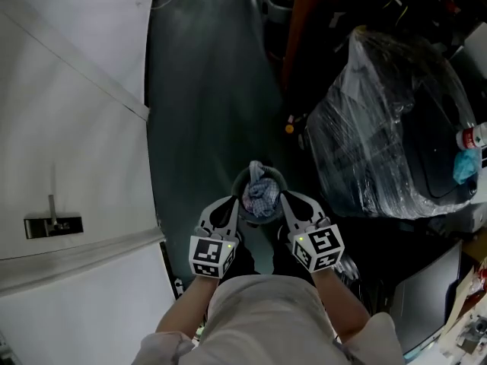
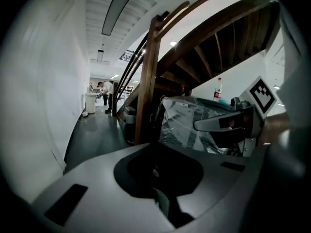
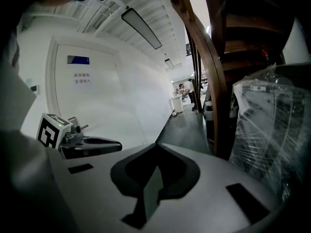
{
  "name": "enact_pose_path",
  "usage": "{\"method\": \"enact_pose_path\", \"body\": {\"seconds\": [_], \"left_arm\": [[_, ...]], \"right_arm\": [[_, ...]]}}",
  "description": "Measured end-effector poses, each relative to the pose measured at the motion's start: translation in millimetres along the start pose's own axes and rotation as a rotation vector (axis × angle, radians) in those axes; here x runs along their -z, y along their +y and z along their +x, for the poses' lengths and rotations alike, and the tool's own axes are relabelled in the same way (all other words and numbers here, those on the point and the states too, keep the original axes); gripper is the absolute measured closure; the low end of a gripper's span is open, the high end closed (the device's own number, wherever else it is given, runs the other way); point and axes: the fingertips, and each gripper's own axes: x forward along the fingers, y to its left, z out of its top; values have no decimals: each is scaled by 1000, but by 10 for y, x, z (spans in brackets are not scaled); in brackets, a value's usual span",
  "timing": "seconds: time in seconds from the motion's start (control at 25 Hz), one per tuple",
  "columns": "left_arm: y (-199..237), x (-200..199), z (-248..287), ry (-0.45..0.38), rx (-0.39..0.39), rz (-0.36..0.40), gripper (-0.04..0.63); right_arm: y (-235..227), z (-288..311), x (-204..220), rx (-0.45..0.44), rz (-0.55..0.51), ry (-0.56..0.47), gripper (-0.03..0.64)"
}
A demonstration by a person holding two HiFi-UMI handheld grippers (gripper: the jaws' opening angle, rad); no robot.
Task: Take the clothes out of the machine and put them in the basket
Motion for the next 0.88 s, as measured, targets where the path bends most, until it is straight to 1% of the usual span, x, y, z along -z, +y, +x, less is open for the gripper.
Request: {"method": "enact_pose_path", "body": {"seconds": [0.12, 0.28, 0.32, 0.44, 0.56, 0.76, 0.88], "left_arm": [[27, -211, -88, -49, -17, 3, 575], [105, -411, -167, -102, -52, -28, 575], [127, -488, -173, -121, -58, -26, 575], [206, -785, -177, -187, -79, 5, 575], [200, -1010, -314, -233, -97, 20, 575], [223, -1385, -552, -324, -127, 55, 575], [224, -1540, -681, -360, -136, 81, 575]], "right_arm": [[-12, -112, -262, -1, -9, -56, 609], [19, -278, -545, -9, 1, -129, 609], [18, -300, -621, -8, -1, -148, 609], [-9, -326, -882, -7, -18, -214, 609], [38, -449, -1041, -12, -16, -255, 609], [159, -547, -1290, -32, -50, -303, 611], [220, -584, -1389, -42, -57, -318, 611]]}}
